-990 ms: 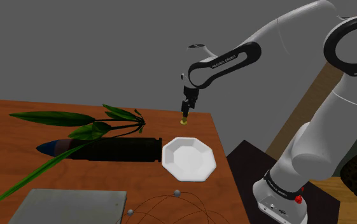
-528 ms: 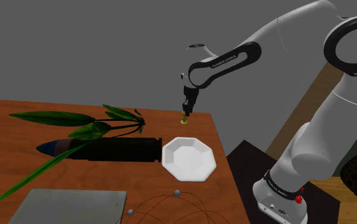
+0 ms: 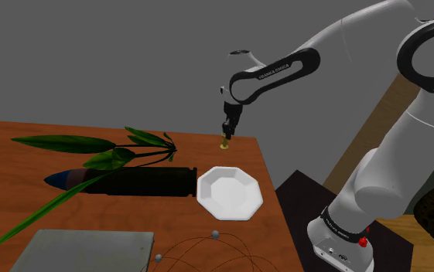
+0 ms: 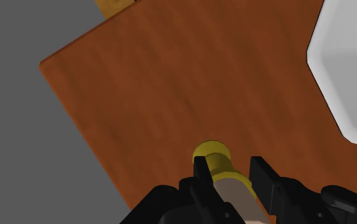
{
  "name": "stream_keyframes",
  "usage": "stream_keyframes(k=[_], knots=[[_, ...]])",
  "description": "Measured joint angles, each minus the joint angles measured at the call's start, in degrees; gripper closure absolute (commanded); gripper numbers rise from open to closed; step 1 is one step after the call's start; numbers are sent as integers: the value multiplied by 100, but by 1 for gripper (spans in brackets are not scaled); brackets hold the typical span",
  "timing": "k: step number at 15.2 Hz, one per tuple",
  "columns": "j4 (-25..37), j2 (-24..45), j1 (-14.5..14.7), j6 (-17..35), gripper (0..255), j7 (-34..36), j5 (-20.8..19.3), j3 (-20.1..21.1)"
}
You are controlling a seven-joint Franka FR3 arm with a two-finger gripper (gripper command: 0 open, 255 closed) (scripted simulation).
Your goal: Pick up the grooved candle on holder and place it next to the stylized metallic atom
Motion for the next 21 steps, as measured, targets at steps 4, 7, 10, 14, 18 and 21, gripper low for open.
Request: stream_keyframes(k=[4,7,10,14,18,21], knots=[[133,-158,10,-292,255,0,14,10],[243,-250,13,-494,255,-6,22,13],[418,-342,6,-758,255,-35,28,5],[571,-464,10,-1033,255,-44,36,9],[810,-555,7,-1363,255,-67,42,5],[989,-607,8,-1595,255,-75,47,6]])
